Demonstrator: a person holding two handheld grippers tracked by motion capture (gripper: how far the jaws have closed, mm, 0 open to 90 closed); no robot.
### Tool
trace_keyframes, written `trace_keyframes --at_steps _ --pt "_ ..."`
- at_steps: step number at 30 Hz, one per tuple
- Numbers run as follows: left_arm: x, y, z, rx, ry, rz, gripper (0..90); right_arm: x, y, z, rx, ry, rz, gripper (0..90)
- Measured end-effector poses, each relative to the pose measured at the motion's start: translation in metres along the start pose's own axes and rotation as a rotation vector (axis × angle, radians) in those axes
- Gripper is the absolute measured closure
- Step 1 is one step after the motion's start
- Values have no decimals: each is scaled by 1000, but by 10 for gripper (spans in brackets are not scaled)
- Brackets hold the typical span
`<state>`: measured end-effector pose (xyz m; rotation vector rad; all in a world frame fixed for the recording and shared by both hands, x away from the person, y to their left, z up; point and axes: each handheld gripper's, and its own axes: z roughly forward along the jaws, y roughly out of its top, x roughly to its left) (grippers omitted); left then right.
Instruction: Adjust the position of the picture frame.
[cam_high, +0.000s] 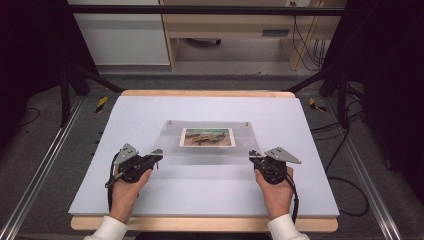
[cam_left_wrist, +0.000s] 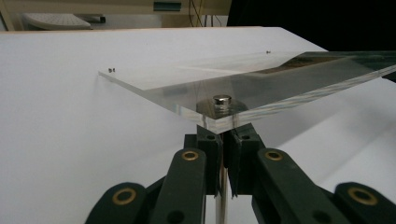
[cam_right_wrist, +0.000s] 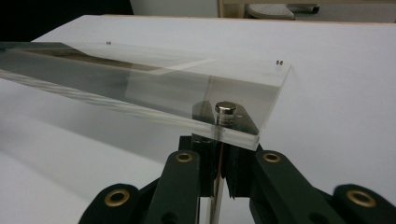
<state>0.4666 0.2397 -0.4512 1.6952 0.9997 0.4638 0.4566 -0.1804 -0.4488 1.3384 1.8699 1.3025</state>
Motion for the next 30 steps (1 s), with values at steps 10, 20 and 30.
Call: trace_keyframes --at_steps 10,20,30 --pt "-4 -4 1 36 31 51 838 -1 -8 1 22 10 -12 842" --pt "-4 -8 2 46 41 39 841 0 -12 3 39 11 -20 842" --pt "-4 -10 3 60 41 39 840 -1 -13 5 44 14 -26 843"
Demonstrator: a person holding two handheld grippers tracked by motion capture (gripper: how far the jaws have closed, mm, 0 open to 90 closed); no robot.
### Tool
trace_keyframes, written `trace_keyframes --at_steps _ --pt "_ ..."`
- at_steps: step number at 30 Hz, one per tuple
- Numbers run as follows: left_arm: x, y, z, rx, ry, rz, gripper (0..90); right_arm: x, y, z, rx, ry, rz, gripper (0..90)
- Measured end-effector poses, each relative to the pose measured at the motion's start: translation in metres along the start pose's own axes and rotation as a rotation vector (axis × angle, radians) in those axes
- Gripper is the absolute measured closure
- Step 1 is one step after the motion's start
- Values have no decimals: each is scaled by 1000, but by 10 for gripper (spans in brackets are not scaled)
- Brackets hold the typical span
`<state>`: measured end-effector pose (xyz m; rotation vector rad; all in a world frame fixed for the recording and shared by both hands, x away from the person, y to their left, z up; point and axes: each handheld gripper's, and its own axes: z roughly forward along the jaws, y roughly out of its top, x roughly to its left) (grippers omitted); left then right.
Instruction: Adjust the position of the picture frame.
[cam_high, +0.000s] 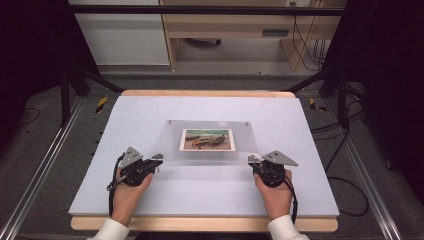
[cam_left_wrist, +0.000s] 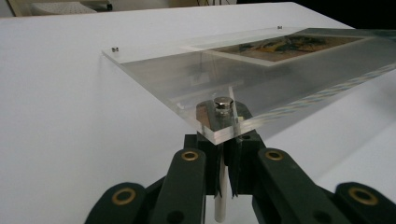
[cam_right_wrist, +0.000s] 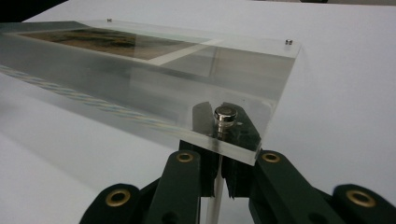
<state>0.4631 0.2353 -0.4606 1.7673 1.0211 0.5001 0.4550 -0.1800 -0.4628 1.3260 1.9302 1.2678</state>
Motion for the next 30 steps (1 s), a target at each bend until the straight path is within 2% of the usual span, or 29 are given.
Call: trace_keyframes --at_steps 7,13,30 --pt "-2 -3 1 32 9 -9 841 0 -4 3 19 -5 12 839" --pt "-2 -4 2 37 8 -11 841 0 -4 4 24 -11 9 837" --pt "-2 -8 7 88 17 5 840 0 -10 10 63 -19 17 833"
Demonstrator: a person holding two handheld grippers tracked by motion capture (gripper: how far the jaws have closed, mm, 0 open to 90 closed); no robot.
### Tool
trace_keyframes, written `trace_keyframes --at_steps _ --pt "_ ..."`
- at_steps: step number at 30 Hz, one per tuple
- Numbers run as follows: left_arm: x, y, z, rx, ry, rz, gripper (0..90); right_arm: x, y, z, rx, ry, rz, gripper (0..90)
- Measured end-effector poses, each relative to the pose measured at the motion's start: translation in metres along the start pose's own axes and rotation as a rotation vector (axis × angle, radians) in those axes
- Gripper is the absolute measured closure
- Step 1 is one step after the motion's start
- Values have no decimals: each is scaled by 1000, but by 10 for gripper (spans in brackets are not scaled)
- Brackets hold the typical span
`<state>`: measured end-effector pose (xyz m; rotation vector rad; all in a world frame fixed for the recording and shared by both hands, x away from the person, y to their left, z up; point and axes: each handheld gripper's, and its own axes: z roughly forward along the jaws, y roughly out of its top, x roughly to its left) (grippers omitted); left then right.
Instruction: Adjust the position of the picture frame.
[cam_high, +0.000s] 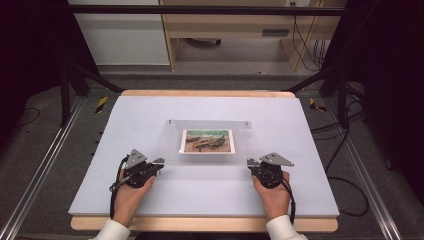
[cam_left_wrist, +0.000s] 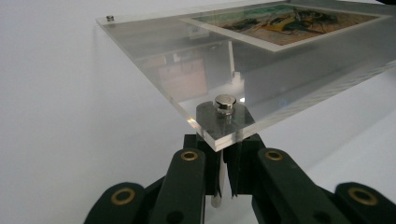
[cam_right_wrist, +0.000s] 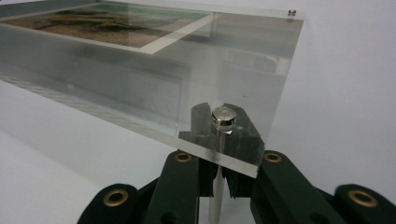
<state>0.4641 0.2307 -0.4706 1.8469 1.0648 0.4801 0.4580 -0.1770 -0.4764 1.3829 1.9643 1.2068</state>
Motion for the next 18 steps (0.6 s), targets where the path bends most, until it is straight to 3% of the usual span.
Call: trace_keyframes --at_steps 18 --pt "-1 -2 5 22 7 8 838 -2 -3 4 11 -7 3 839"
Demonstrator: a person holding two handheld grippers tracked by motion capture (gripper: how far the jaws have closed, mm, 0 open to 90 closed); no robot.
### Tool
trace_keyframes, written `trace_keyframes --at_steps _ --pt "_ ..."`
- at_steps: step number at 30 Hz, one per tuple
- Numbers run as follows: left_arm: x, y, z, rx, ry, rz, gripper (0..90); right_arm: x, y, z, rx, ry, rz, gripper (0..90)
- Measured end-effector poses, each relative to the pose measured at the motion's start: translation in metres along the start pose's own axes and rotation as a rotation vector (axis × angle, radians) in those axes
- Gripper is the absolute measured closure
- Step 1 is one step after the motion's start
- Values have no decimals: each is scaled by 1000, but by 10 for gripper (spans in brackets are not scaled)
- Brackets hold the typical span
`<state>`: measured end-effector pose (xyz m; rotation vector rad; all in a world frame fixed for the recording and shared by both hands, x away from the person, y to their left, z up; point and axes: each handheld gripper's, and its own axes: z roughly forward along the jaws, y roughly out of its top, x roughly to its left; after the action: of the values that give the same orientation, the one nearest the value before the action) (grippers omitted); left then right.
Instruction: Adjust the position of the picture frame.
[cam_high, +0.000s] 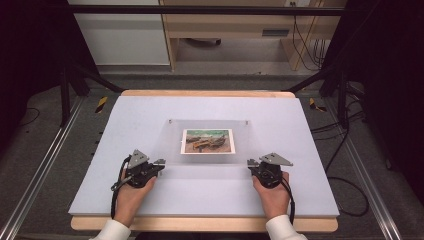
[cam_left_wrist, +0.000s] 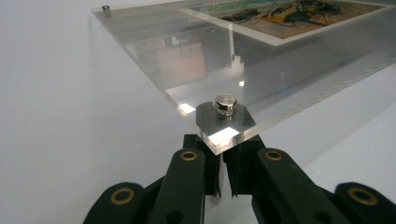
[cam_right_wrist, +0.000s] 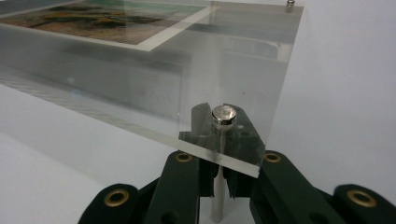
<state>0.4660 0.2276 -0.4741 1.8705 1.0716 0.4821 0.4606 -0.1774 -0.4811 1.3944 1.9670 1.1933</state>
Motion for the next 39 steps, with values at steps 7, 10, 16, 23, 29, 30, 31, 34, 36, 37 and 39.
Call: trace_keyframes --at_steps 7,10,16,23,29,30,31,34,36,37,39 --pt "0 0 1 2 0 1 837 0 0 0 -1 -1 -1 839" --pt "0 0 1 1 0 1 837 0 0 0 -1 -2 1 838" --pt "0 0 1 1 1 5 836 0 -1 -1 -4 -1 -3 836" --pt "1 3 -8 14 -17 6 651 -1 2 -10 41 44 -6 570" --pt "-5 7 -20 23 -28 11 395 0 -2 -23 101 47 -63 296" --pt "-5 7 -21 24 -40 9 363 0 -2 -25 95 44 -61 271" --pt "-6 7 -21 25 -45 7 336 -1 -1 -27 87 42 -57 252" --pt "-7 7 -25 11 -57 11 249 -2 0 -33 69 52 -44 206" --pt "-7 8 -29 -13 -56 6 191 -4 1 -36 57 65 -30 168" --pt "-7 8 -31 -22 -55 10 162 -5 2 -38 43 65 -29 145" --pt "-8 10 -36 -50 -55 27 149 -5 2 -39 35 69 -27 131"
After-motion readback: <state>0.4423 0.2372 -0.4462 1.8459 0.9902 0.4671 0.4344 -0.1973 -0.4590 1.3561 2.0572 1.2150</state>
